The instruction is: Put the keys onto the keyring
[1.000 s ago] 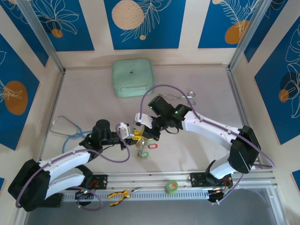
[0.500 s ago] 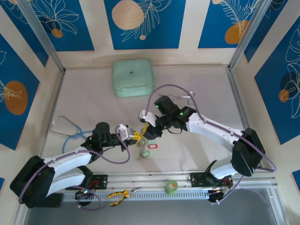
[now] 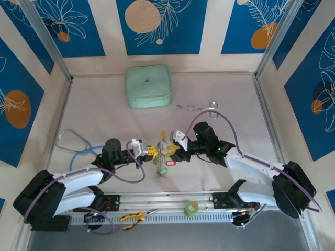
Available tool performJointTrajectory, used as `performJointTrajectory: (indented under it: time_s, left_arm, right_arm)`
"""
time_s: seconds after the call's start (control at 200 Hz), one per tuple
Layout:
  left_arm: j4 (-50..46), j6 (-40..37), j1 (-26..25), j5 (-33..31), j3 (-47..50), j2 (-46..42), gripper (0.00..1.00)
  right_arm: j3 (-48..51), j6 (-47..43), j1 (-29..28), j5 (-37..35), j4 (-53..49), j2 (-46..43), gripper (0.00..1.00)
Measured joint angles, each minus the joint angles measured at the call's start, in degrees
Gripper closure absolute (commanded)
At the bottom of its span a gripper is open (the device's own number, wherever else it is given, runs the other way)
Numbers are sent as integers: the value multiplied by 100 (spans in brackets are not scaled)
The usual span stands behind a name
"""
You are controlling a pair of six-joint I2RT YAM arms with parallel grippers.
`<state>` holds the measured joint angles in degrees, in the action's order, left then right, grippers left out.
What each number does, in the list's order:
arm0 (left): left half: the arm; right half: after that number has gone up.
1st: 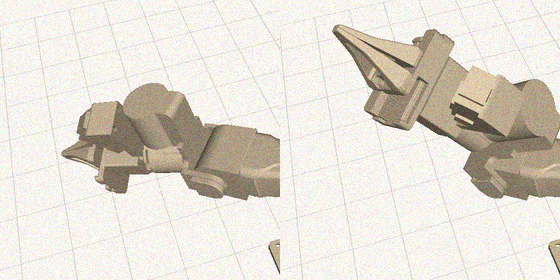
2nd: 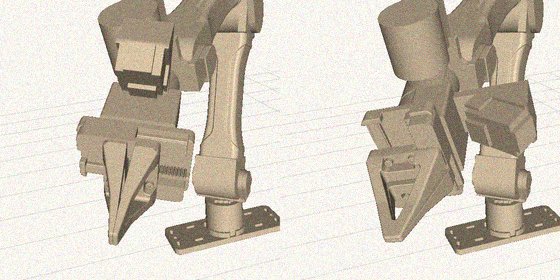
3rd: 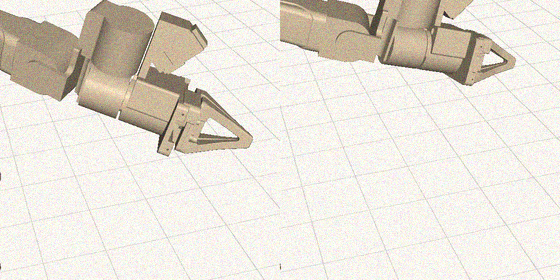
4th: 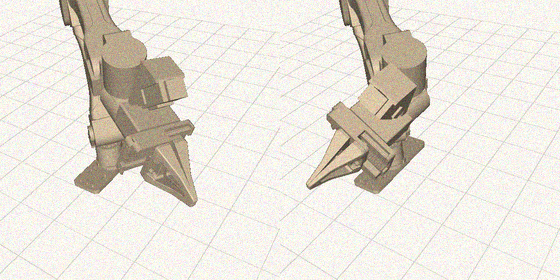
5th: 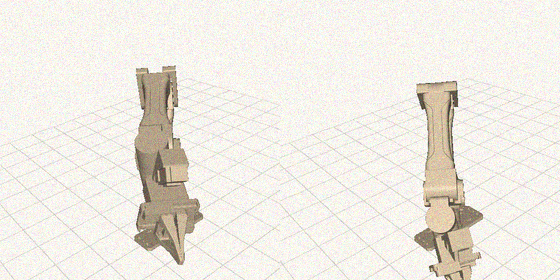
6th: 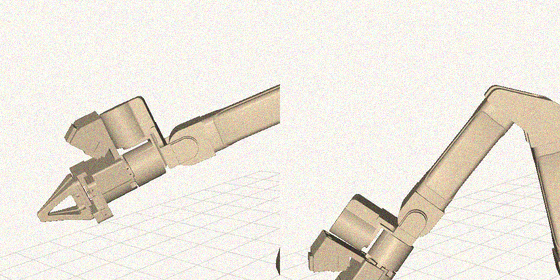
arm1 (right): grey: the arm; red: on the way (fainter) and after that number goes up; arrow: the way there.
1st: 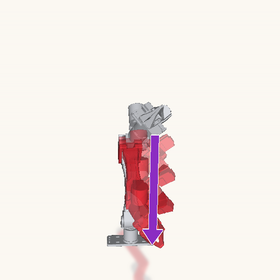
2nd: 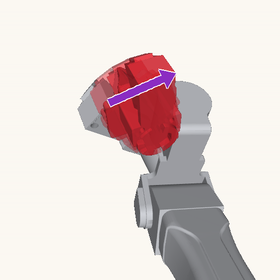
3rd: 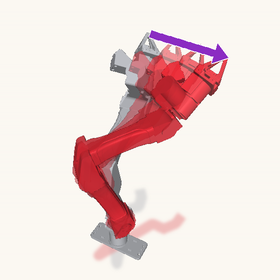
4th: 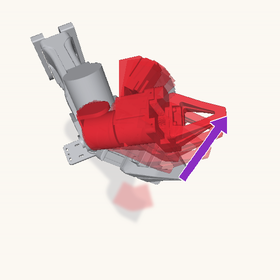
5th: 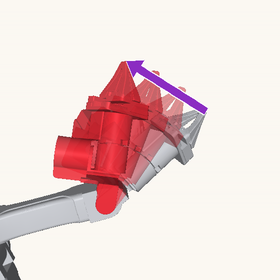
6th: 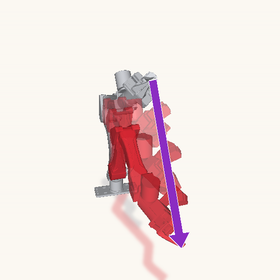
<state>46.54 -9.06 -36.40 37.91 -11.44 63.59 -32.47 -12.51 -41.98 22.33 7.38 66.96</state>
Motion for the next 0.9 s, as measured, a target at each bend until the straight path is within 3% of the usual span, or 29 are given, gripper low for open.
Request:
performJointTrajectory:
  time_s: [0.29, 0.69, 0.81, 0.885, 0.9]
  left_arm:
    - [87, 0, 0, 0, 15, 2, 100]
    - [107, 0, 0, 2, 15, 39, 100]
    - [107, 0, 0, 2, 15, 46, 100]
    - [101, 2, 0, -4, 17, 55, 100]
    - [101, 2, 0, -4, 17, 55, 96]
  right_arm:
    - [-4, 87, -229, 20, 662, 509, 69]
    - [-103, 129, -269, 85, 894, 645, 84]
    - [-129, 125, -271, 127, 894, 706, 100]
    - [-160, 105, -264, 151, 848, 721, 100]
    - [-168, 98, -264, 149, 828, 721, 100]
